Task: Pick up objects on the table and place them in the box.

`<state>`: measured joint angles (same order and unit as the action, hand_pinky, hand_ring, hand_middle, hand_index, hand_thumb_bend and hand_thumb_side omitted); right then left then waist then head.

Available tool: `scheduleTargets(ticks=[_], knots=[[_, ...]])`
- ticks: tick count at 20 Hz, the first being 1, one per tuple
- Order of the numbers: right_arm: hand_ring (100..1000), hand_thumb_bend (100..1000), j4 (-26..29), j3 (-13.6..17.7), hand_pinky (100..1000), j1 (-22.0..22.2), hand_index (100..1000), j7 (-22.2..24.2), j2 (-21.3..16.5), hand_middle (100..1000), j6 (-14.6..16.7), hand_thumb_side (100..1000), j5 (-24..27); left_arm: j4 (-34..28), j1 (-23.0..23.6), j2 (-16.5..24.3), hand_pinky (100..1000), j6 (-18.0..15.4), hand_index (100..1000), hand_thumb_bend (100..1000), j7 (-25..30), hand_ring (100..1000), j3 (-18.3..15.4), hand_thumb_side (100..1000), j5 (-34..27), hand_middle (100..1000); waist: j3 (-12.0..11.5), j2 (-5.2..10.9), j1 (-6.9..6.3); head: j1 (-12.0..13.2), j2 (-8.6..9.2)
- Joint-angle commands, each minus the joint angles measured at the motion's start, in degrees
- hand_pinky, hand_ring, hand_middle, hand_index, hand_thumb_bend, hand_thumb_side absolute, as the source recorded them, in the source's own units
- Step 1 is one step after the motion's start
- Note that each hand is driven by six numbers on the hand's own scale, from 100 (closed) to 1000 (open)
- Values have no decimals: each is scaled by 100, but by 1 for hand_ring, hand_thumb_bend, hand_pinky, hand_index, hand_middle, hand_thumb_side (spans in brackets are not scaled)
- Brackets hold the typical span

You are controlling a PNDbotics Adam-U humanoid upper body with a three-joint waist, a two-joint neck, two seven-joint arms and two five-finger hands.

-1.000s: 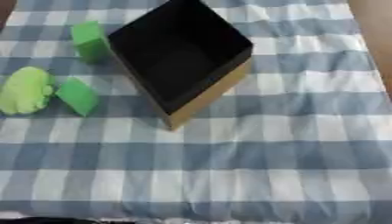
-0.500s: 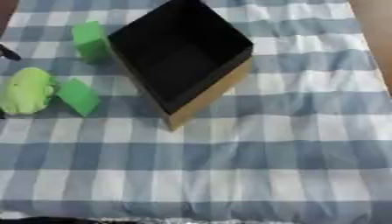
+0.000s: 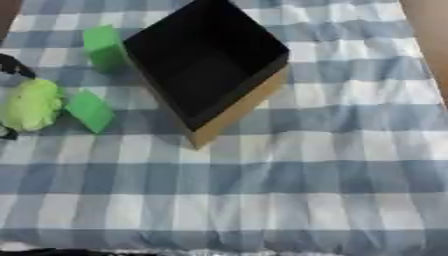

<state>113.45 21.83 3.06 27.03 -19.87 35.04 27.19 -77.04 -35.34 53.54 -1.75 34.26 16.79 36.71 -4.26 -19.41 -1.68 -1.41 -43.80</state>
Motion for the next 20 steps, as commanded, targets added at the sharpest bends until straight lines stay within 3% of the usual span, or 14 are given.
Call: scheduleTargets(ticks=[1,4,7,9,15,20], knots=[[1000,100,114,29,884,-9,884,2,-38,425,-45,550,-45,161,-128,40,895,-25,892,670,32,891,11,100,84,833,11,105,-76,35,-32],[1000,100,114,22,884,-1,885,18,-13,423,-73,550,-62,294,-187,-72,882,-48,872,630,-5,867,33,100,58,805,22,107,-71,41,-32],[1000,100,114,21,885,7,885,26,11,421,-104,551,-78,297,-196,-126,836,-61,787,559,-59,768,12,100,-17,665,27,108,-69,41,-32],[1000,100,114,20,885,14,885,30,24,420,-125,552,-89,222,-173,-122,820,-45,761,517,-93,742,-38,100,-64,627,23,109,-71,38,-32],[1000,100,114,20,886,20,886,27,33,419,-188,553,-107,-37,-99,-63,766,234,688,333,-287,665,-298,100,-26,554,0,120,-85,19,-32],[1000,100,114,30,886,45,886,9,23,420,-186,552,-95,-493,-213,-76,757,404,678,286,-528,648,-577,100,-27,540,-26,146,-84,-13,-32]])
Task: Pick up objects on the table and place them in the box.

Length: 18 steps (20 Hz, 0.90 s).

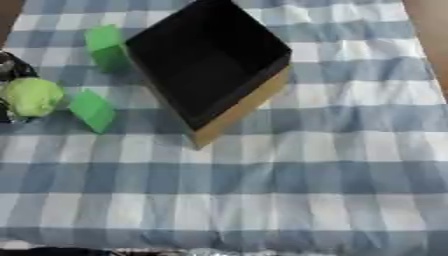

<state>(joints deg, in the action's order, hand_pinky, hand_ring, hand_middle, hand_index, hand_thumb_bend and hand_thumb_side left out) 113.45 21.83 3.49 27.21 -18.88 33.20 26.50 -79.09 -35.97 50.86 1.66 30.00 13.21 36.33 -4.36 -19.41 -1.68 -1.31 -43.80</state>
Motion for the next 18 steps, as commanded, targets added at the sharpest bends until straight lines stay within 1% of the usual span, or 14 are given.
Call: scheduleTargets(ticks=[1,5,10,15,18], knots=[[1000,100,114,32,886,7,886,-14,-86,421,6,552,-18,-412,-222,184,759,66,680,282,-116,650,-255,100,11,542,-24,154,-84,-33,-32],[1000,100,114,31,886,36,886,-19,-136,422,39,551,20,-873,-667,112,764,-20,687,282,25,658,-254,100,78,550,-62,191,-92,-88,-32],[1000,100,114,20,886,71,886,-11,-176,421,34,551,50,-1167,-1424,-263,765,-249,688,277,354,661,-4,100,199,551,-85,245,-96,-103,-32],[1000,100,114,8,886,99,885,-24,-203,423,28,551,94,-1183,-2087,-947,769,-384,690,239,562,660,141,100,281,550,-90,308,-81,-89,-32],[1000,100,114,-17,886,96,885,-20,-229,424,23,550,152,-1127,-2464,-1497,772,-463,695,230,674,662,263,100,340,553,-73,349,-54,-16,-32]])
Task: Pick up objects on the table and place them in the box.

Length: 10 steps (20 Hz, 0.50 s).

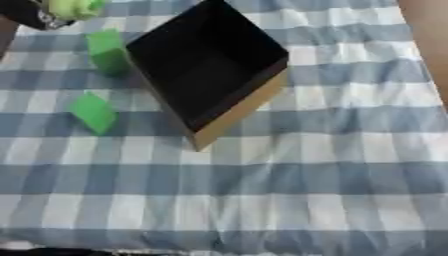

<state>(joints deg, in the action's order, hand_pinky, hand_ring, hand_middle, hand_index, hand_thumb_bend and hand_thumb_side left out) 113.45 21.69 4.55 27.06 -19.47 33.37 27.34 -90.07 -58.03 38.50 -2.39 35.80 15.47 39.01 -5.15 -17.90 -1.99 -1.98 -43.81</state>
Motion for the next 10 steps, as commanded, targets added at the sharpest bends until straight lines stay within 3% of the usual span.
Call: scheduleTargets(ticks=[1,10], knots=[[1000,100,114,-10,886,-8,885,0,-178,424,10,550,91,24,-370,-438,771,-91,697,237,138,663,97,100,113,555,15,210,-11,73,-31],[1000,100,114,-55,886,-49,885,68,-184,424,-25,550,227,1034,-818,-1698,780,-403,714,302,198,679,508,109,707,568,118,234,49,244,-31]])
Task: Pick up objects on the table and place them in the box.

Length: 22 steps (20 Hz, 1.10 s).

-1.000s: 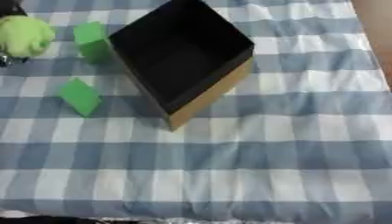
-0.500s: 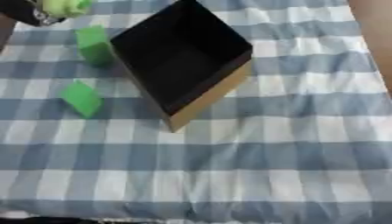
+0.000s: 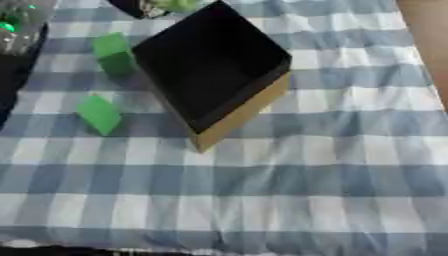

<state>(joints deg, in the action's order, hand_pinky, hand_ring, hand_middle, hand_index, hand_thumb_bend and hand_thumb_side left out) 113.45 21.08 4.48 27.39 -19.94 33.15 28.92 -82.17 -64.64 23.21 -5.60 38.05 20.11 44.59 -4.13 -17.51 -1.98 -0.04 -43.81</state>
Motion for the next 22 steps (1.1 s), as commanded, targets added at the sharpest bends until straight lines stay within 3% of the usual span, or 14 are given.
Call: scheduleTargets(ticks=[1,9,14,18,22], knots=[[1000,100,114,5,887,-47,885,42,-135,424,-10,550,76,384,-167,-262,781,-116,715,305,-46,681,66,114,199,569,27,192,47,60,-31],[1000,100,114,3,889,-110,886,73,-97,421,-124,553,78,1186,-155,-812,803,-430,771,397,-167,725,155,217,367,615,107,150,27,126,-31],[1000,100,114,6,890,-125,887,82,-72,419,-174,554,60,1423,-126,-900,871,-568,868,551,-168,830,123,322,606,758,130,136,16,119,-31],[1000,100,114,8,891,-124,887,84,-57,419,-207,554,42,1485,-101,-885,933,-722,905,673,-128,896,102,411,880,821,130,138,8,104,-31],[1000,100,114,9,891,-112,888,90,-40,417,-240,555,23,1422,-87,-855,939,-830,917,667,-177,915,51,444,1115,837,126,145,4,97,-31]])
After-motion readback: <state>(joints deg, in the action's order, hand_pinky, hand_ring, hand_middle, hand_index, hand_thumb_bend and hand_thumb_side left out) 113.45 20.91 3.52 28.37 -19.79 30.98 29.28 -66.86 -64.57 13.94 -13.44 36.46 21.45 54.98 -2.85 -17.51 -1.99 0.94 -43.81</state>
